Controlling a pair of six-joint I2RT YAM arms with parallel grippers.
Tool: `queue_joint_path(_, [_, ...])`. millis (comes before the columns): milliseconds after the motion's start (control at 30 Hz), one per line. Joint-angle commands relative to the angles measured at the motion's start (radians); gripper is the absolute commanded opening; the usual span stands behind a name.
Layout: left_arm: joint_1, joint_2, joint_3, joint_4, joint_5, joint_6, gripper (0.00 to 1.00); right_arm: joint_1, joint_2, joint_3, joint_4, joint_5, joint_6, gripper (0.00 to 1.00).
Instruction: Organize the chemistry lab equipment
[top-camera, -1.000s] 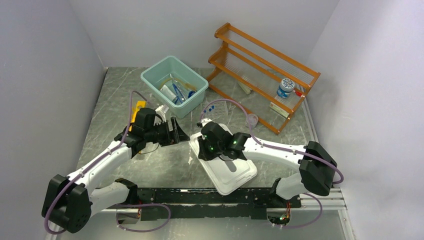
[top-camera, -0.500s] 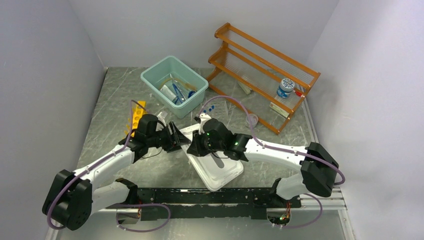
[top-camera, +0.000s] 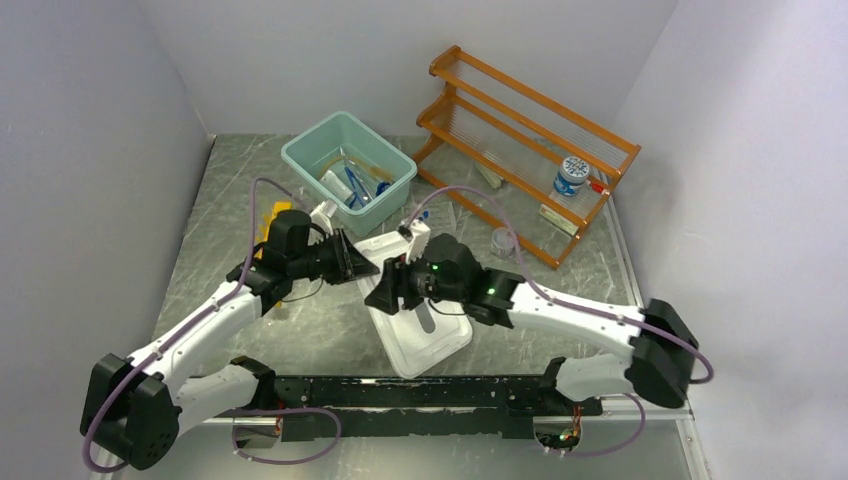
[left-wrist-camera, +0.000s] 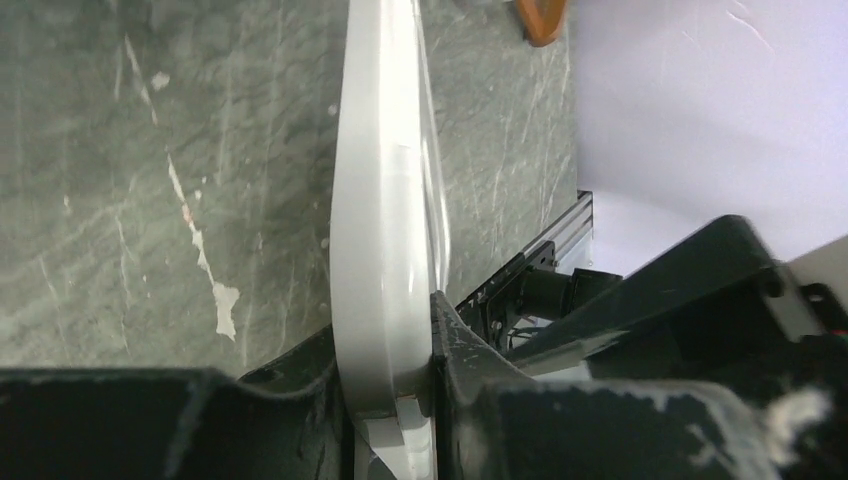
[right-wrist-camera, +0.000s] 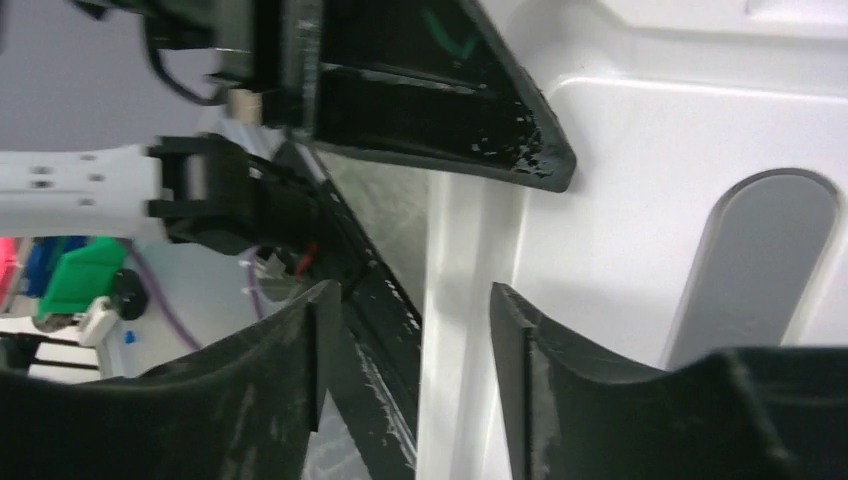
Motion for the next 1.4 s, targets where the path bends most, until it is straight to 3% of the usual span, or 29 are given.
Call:
queue_joint_path(0, [-0.004,-0.035,0.151,-0.158,-0.034,0.174,0.05,-0.025,-0.150,0.003,0.024,0.002,-0.013,0.64])
queue_joint_path(300, [0.000,0.000,0.532,-0.393,-0.058,0.261,0.05,-0.069,-0.320,0.057,-0.049,0.081,-0.005,0.68])
queue_joint_path(500, [0.013,0.085,0.839,-0.500,-0.141,0.305,0.05,-0.073,-0.404,0.101,-0.096,0.256,-0.012,0.68])
queue_joint_path(633, [0.060,0.152,0.966,-0.498,-0.164,0.303,0.05,-0.074,-0.422,0.124,-0.132,0.375,-0.019,0.68])
queue_joint_path(733, [0.148,0.204,1.003,-0.443,-0.091,0.268,0.05,-0.077,-0.395,0.155,-0.167,0.428,-0.018,0.68])
queue_joint_path(900, [0.346,0.279,0.967,-0.210,0.136,0.137,0.05,-0.081,-0.357,0.169,-0.172,0.456,-0.024,0.68])
queue_joint_path(1367, [0.552,0.499,0.959,0.030,0.347,-0.019,0.05,-0.100,-0.213,0.202,-0.142,0.492,-0.035,0.67])
